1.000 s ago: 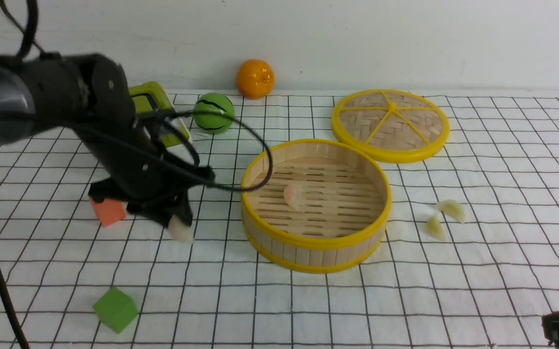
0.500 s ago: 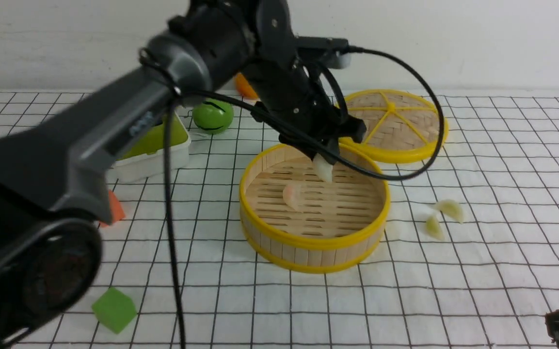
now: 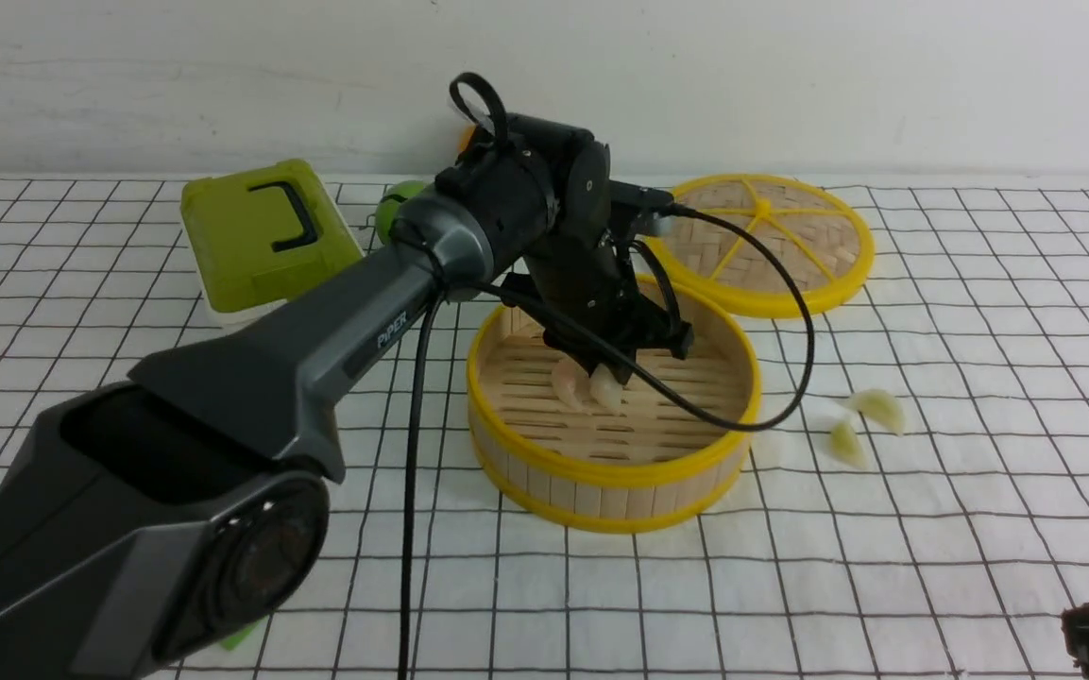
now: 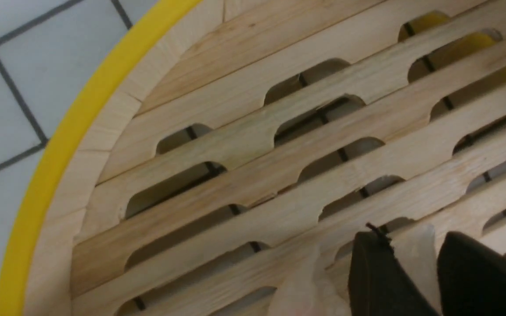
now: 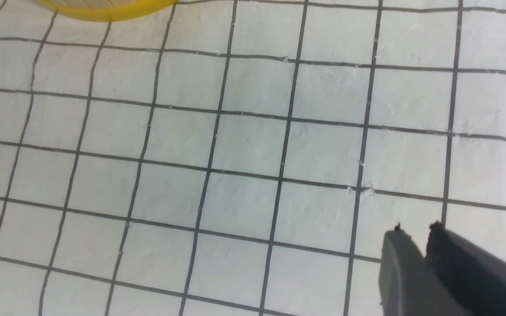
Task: Put the dumplings into the steamer on the table with the white tablecloth.
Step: 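Place the dumpling into the bamboo steamer basket with the left gripper, then reach for and grasp a dumpling lying on the table beside the steamer, then place the dumpling in the bamboo steamer basket with the right gripper, then reach for and grasp a dumpling lying on the table beside the steamer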
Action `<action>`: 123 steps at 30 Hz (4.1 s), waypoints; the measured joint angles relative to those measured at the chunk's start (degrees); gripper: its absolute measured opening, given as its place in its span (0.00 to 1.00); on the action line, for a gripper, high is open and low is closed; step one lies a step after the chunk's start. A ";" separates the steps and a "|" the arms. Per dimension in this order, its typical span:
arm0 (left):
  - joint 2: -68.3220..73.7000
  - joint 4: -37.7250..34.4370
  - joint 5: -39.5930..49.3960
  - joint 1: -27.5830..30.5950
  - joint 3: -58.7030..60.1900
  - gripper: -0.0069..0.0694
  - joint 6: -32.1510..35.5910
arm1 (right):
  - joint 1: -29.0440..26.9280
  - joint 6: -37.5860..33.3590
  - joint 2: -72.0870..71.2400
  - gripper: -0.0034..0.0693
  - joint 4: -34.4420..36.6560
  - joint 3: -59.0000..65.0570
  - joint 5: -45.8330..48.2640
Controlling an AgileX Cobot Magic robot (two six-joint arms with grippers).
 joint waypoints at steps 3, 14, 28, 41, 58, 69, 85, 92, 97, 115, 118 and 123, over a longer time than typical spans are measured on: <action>0.05 0.00 -0.28 0.00 0.00 0.42 -1.05 | 0.00 0.00 0.00 0.17 0.00 0.00 0.00; -11.91 -0.11 8.71 0.00 0.00 0.56 -3.96 | 0.00 0.00 0.52 0.19 1.25 0.00 -0.04; -50.41 3.75 9.64 0.00 18.08 0.08 -2.35 | 0.00 -4.87 30.18 0.45 4.72 -23.80 -0.44; -87.19 16.39 1.28 0.00 78.55 0.08 -15.08 | 2.00 -8.94 57.98 0.47 0.43 -46.74 -1.12; -104.31 21.85 -0.28 0.00 107.23 0.08 -24.98 | 4.54 1.17 58.93 0.29 -10.39 -50.89 0.70; -110.63 22.25 -11.59 0.00 109.76 0.08 -26.63 | 18.76 -0.77 53.63 0.29 4.28 -51.73 -16.62; -110.79 22.30 -14.38 0.00 109.76 0.08 -30.59 | 21.52 -1.00 67.23 0.29 9.22 -51.48 -28.04; -110.79 22.41 -14.79 0.00 110.45 0.08 -30.65 | 21.52 -1.00 67.34 0.36 9.26 -51.44 -28.02; -110.79 22.47 -14.98 0.00 110.45 0.08 -30.77 | 21.52 -1.00 67.26 0.53 9.37 -51.44 -27.53; -110.79 22.52 -16.13 0.00 110.45 0.08 -31.02 | 4.28 -10.01 56.06 0.57 -1.45 -51.48 -4.46; -110.79 22.68 -17.38 0.00 110.88 0.09 -31.02 | 2.71 -14.04 59.94 0.57 -6.32 -51.48 -0.93; -110.79 22.70 -20.07 0.00 113.82 0.09 -31.02 | 2.45 -15.20 63.25 0.56 -11.61 -51.48 -2.38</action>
